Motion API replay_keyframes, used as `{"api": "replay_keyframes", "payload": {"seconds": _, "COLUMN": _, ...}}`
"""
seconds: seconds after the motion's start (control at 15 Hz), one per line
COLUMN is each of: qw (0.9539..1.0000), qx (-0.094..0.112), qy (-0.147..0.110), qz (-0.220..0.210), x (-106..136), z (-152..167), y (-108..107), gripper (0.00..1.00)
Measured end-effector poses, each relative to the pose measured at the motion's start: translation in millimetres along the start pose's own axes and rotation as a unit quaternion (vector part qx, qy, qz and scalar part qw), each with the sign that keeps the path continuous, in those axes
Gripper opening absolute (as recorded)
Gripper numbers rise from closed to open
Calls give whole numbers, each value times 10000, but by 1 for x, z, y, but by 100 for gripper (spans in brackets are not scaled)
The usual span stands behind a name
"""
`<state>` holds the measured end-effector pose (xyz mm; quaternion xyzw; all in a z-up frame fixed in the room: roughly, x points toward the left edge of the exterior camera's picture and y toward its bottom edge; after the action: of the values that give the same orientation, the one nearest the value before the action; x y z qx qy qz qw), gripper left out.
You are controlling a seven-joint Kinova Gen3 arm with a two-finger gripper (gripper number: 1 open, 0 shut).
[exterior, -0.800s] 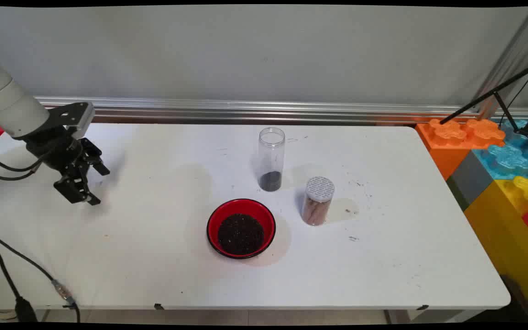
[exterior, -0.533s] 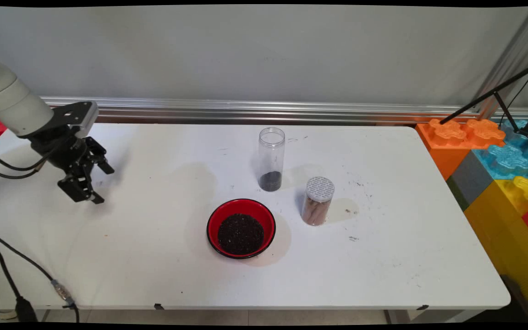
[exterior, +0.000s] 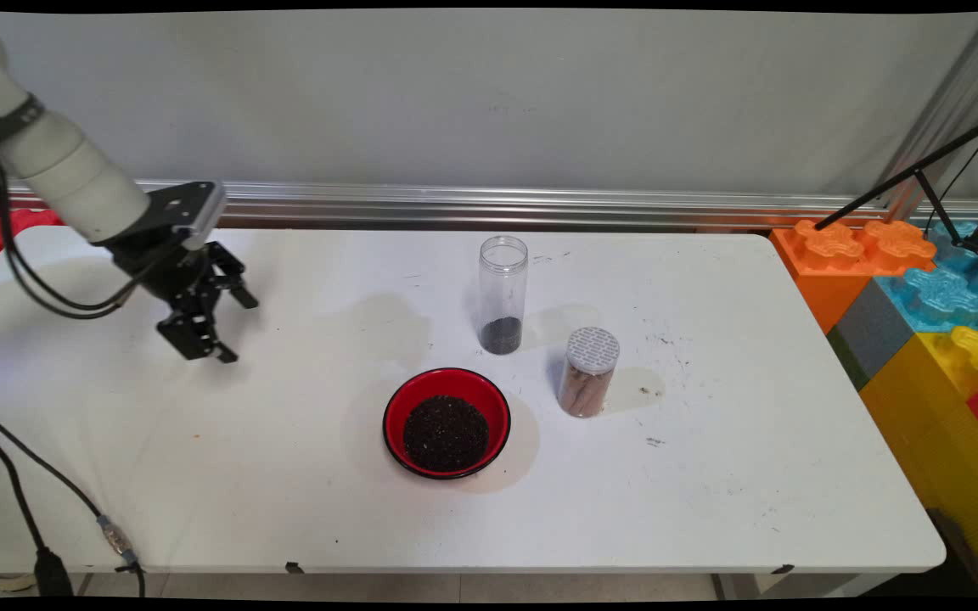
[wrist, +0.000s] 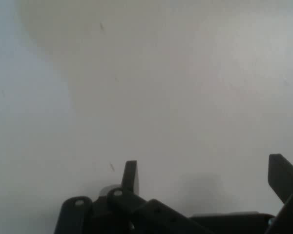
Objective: Pick up the black seasoning powder from the table
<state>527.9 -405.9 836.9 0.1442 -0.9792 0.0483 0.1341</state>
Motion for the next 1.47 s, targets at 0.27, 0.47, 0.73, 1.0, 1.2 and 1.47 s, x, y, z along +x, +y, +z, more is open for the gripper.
{"api": "replay_keyframes", "payload": {"seconds": 0.27, "qw": 9986, "qx": 96, "qy": 239, "qz": 453, "x": 26, "z": 16, "y": -16, "gripper": 100}}
{"api": "replay_keyframes", "payload": {"seconds": 0.47, "qw": 9958, "qx": 140, "qy": 389, "qz": 811, "x": 44, "z": 28, "y": -26, "gripper": 100}}
{"api": "replay_keyframes", "payload": {"seconds": 0.73, "qw": 9902, "qx": 161, "qy": 566, "qz": 1267, "x": 62, "z": 42, "y": -36, "gripper": 100}}
{"api": "replay_keyframes", "payload": {"seconds": 1.0, "qw": 9813, "qx": 146, "qy": 795, "qz": 1746, "x": 81, "z": 58, "y": -47, "gripper": 100}}
{"api": "replay_keyframes", "payload": {"seconds": 1.2, "qw": 9753, "qx": 129, "qy": 1065, "qz": 1932, "x": 94, "z": 70, "y": -56, "gripper": 100}}
{"api": "replay_keyframes", "payload": {"seconds": 1.47, "qw": 9680, "qx": 145, "qy": 1541, "qz": 1975, "x": 106, "z": 81, "y": -67, "gripper": 100}}
